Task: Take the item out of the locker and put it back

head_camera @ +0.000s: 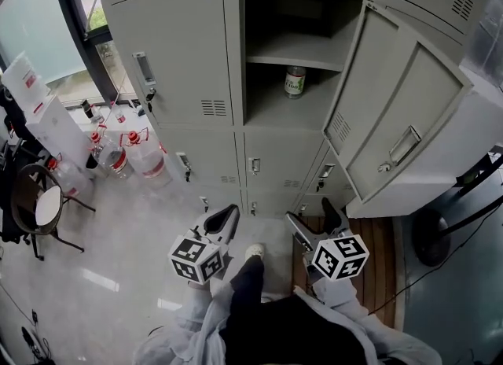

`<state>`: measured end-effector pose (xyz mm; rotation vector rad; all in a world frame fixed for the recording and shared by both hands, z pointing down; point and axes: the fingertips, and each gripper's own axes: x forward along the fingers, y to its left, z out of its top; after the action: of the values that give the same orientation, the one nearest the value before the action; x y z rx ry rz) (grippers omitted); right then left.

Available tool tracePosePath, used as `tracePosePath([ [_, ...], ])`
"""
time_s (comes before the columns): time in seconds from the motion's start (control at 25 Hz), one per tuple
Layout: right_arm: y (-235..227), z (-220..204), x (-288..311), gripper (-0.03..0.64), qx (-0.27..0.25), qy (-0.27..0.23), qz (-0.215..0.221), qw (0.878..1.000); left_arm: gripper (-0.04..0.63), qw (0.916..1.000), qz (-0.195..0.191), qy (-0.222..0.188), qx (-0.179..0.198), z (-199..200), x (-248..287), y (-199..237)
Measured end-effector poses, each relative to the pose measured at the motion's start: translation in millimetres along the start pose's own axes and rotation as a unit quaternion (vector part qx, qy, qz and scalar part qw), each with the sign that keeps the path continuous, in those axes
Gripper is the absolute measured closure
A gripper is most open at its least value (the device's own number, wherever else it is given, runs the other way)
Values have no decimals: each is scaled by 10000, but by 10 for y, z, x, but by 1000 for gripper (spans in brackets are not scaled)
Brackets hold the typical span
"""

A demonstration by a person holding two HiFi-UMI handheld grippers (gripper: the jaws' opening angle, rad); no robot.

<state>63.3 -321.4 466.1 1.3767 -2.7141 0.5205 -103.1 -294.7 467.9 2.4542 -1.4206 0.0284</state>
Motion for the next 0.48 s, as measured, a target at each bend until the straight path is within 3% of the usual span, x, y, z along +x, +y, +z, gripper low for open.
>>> tracePosePath([
  [0.48, -328, 705, 1115, 169, -111, -240, -46, 9996, 580, 9991, -244, -246, 255, 804, 941, 622],
])
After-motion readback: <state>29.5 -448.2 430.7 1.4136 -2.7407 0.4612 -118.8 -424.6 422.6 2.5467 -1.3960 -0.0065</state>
